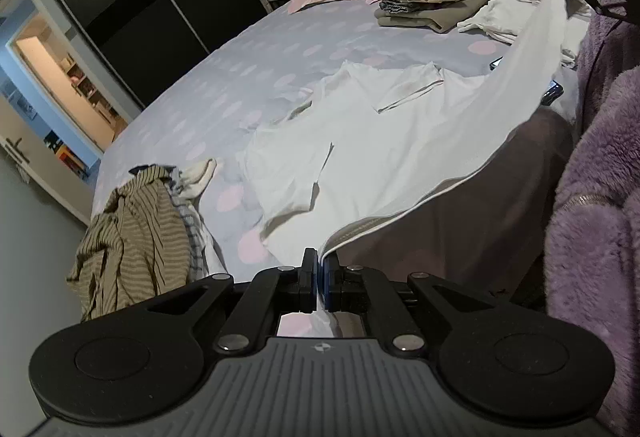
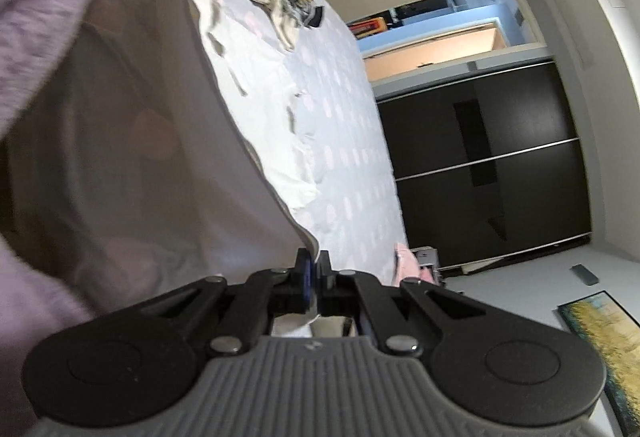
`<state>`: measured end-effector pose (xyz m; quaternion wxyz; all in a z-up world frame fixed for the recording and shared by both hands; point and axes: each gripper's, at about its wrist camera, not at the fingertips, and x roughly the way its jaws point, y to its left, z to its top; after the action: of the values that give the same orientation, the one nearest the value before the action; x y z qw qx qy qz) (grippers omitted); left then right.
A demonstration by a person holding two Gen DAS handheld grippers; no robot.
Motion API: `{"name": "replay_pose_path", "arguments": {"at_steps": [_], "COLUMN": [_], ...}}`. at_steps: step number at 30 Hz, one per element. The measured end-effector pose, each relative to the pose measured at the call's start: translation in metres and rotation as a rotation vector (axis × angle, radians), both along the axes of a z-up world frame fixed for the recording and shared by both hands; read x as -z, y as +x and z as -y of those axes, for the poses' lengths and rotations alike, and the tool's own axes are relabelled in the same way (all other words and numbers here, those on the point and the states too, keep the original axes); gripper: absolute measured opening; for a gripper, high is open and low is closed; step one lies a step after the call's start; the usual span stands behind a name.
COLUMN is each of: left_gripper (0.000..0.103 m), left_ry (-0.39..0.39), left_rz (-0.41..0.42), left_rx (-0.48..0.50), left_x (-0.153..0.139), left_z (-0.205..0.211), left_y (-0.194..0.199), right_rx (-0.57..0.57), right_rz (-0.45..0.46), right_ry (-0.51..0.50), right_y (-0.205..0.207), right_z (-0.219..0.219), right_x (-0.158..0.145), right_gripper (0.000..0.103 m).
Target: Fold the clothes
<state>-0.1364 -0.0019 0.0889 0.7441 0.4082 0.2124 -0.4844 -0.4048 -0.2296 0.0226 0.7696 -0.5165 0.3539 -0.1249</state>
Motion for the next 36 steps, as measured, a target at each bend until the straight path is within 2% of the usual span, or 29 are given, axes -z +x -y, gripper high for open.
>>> {"name": "replay_pose_path", "arguments": {"at_steps": [5,11,17,21,27,30,36], "left_gripper": [0.001,0.001,0.001,0.001,0.001,0.001,0.001], "left_ry": [-0.027,-0.076,-0.117,-0.116,-0.101,-0.107,-0.067], "left_rz": [0.009,0.035,0.072,0.070,0.095,0.070,0.016], "left_rx": [-0.013,-0.025,-0.036,-0.056,-0.084,-0.118,-0.181], "left_x": [-0.002,-0.014,-0.031,-0.029,-0.014,0.001,0.050], "left_z": [0.005,0.026,0.065,0.100,0.160,0.192,0.253], "left_y": [0.005,0.025,0.072,0.119,0.186,0.223,0.292], "right_rx": [0.000,0.009,0.025,0.051,0.091,0.117,0.180], "right_rz": [-0.021,0.010,0.064,0.104,0.141,0.144,0.105], "right_ry": [0.007,-0.025,-0.040,-0.020,0.004,0.024,0.091], "right_y": [0.007,0.033,0.069,0.104,0.175,0.216,0.300], "right_z": [0.004,0.029,0.060,0.089,0.141,0.170,0.230], "right_x": [-0.001,-0.006,-0.021,-0.028,-0.020,-0.009,0.029], "right_gripper": [0.002,0.002,0.002,0.002,0.002,0.002,0.002]}}
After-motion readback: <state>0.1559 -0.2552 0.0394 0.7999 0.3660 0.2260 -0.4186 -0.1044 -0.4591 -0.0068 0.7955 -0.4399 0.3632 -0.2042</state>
